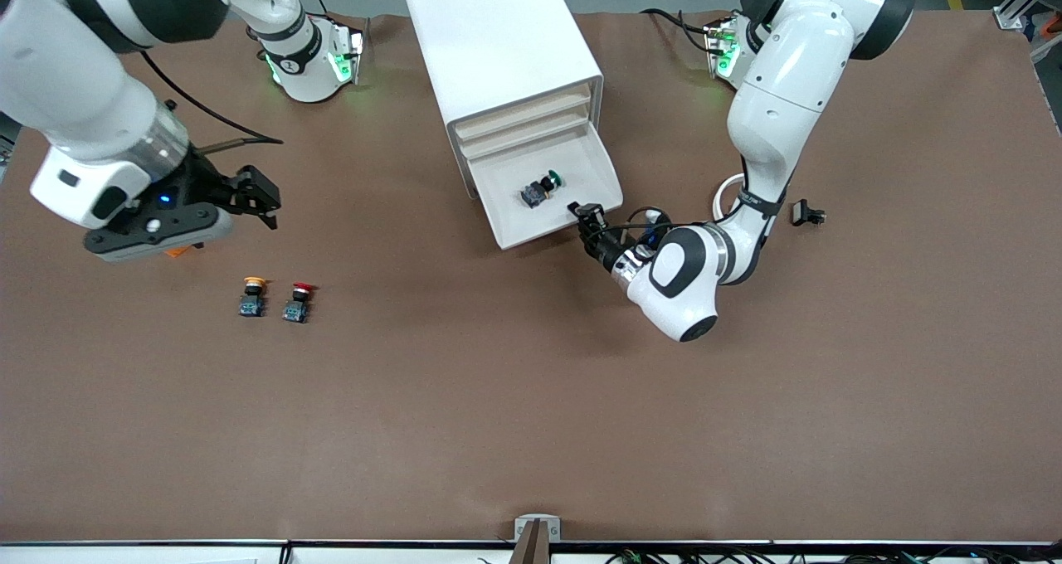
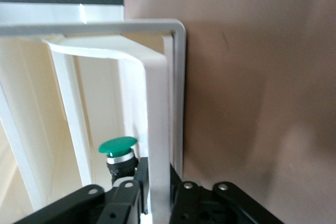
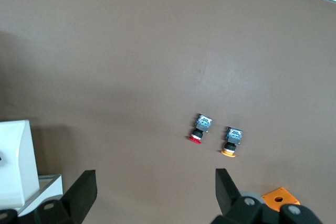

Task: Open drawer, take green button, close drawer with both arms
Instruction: 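Pull the drawer further open with the left gripper while the right gripper approaches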

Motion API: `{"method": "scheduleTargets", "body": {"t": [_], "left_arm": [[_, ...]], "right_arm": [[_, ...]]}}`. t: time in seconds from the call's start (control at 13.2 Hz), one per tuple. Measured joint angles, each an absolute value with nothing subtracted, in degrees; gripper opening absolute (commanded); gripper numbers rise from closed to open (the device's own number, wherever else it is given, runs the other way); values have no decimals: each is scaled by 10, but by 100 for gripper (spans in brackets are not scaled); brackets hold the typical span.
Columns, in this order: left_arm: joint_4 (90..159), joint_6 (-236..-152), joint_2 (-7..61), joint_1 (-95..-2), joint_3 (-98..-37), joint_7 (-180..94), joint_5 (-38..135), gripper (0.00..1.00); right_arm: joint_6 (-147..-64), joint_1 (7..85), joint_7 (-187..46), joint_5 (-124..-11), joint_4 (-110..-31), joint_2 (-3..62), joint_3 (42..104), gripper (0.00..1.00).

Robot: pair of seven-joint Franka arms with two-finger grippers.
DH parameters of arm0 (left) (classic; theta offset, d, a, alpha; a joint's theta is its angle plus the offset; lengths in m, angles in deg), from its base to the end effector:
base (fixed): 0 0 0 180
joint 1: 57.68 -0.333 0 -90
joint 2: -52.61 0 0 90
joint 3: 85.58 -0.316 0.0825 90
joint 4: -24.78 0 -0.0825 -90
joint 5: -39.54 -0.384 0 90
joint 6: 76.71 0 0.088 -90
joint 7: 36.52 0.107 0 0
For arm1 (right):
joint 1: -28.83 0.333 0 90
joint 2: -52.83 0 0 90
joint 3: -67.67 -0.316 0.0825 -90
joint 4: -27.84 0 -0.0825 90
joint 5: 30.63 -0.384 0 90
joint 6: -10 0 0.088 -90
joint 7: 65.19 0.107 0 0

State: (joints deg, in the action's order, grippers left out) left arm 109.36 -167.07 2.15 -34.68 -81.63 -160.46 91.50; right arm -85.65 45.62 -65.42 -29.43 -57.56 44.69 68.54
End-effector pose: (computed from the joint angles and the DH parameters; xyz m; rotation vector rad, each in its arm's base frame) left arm 0.5394 -0.3611 0.1535 -1.1476 -2.0058 1.3880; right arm 0.5838 0.1650 0.5891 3.0918 0.4416 0.0619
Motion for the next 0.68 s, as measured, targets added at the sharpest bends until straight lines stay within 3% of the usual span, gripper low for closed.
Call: {"method": "scheduleTargets", "body": {"t": [0.46, 0.68], "left_arm": [[1057, -1677, 22, -358, -822, -1604, 917, 100], [1021, -1676, 22, -362, -861, -1603, 916, 100]], "right_arm": [[-853, 463, -655, -295, -574, 442, 685, 100], [-852, 489, -655, -296, -574, 442, 684, 100]]}}
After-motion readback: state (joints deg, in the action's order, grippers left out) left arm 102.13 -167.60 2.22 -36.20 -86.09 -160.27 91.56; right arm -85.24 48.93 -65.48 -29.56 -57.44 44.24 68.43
